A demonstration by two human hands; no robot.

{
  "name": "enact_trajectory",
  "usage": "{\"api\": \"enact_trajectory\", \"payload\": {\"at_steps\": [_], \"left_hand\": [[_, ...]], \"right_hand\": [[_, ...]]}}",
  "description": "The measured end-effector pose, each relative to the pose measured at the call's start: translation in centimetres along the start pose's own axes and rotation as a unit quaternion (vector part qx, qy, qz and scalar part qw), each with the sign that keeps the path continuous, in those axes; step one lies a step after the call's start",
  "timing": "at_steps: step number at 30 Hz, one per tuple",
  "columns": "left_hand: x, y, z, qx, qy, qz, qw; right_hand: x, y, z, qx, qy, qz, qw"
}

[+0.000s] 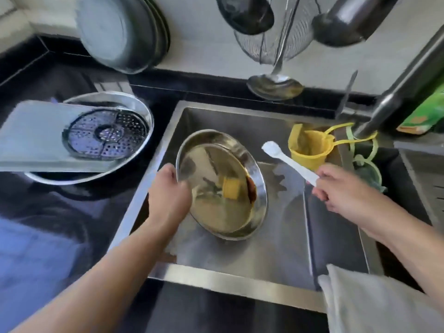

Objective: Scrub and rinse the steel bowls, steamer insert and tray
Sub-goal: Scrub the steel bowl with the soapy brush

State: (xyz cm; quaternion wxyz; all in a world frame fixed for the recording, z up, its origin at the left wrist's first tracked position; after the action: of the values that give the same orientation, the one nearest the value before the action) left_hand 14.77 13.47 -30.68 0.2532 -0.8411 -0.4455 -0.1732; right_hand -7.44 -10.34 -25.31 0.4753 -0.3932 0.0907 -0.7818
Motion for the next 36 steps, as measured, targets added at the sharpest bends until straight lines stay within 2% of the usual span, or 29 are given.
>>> {"api": "enact_trajectory", "payload": {"at_steps": [6, 9, 12, 15, 17, 20, 22, 25, 27, 30, 31, 32, 33, 35, 36], "left_hand": [[0.5, 1.6, -4.0, -0.151, 0.139, -0.050, 0.977], [0.1, -0.1, -6.2, -0.265, 0.215, -0.061, 0.938], [0.1, -3.1, -9.0, -0.365, 0.344, -0.076, 0.862], [-0.1, -7.0, -11.5, -0.420, 0.451, -0.057, 0.785], [-0.9, -8.0, -12.2, -0.434, 0.538, -0.040, 0.722], [-3.1, -8.2, -11.7, -0.435, 0.673, 0.009, 0.598], [-4.1, -7.3, -11.0, -0.419, 0.739, -0.009, 0.528], [-4.9, -6.3, -10.1, -0.382, 0.787, -0.065, 0.480], [-4.5, -6.2, -9.2, -0.373, 0.777, -0.101, 0.496], [-3.5, -6.8, -8.2, -0.339, 0.768, -0.083, 0.537], [-3.1, -6.7, -7.8, -0.304, 0.775, -0.073, 0.549], [-2.6, -6.3, -7.1, -0.281, 0.752, -0.060, 0.594], [-2.4, -6.4, -6.8, -0.257, 0.694, -0.032, 0.672], [-2.5, -7.1, -6.1, -0.270, 0.498, -0.001, 0.824], [-2.7, -7.4, -5.9, -0.282, 0.388, 0.013, 0.877]], "right_hand": [[1.1, 0.6, 2.2, 0.104, -0.178, -0.042, 0.978], [1.1, -1.1, 1.0, 0.110, -0.233, -0.094, 0.962], [2.3, -4.4, -0.8, 0.061, -0.236, -0.123, 0.962], [3.5, -8.9, -2.4, 0.011, -0.217, -0.140, 0.966], [4.2, -10.5, -2.8, 0.019, -0.198, -0.156, 0.967], [4.5, -11.9, -3.9, 0.044, -0.173, -0.163, 0.970], [4.2, -12.6, -4.9, 0.057, -0.163, -0.150, 0.973], [3.9, -13.2, -6.1, 0.081, -0.166, -0.129, 0.974], [3.7, -13.3, -6.5, 0.096, -0.162, -0.124, 0.974], [3.5, -13.2, -7.1, 0.108, -0.148, -0.115, 0.976], [3.4, -13.1, -6.9, 0.114, -0.146, -0.113, 0.976], [3.3, -13.1, -6.7, 0.118, -0.142, -0.110, 0.977], [3.2, -13.2, -6.5, 0.123, -0.135, -0.107, 0.977], [3.0, -13.2, -6.0, 0.134, -0.113, -0.103, 0.979], [2.7, -13.2, -5.9, 0.138, -0.104, -0.099, 0.980]]}}
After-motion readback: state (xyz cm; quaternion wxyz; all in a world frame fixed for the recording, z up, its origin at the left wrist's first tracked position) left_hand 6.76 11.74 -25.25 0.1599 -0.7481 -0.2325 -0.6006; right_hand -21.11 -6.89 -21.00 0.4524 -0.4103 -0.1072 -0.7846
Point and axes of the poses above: each hand's wrist, its own y-axis towards the middle knuckle, its own x-axis out of the back of the hand, z = x × y, the point moved 5 cm from there along y, towards the middle knuckle, and after that the axes turned 15 degrees about z, right-handed, at the moved point
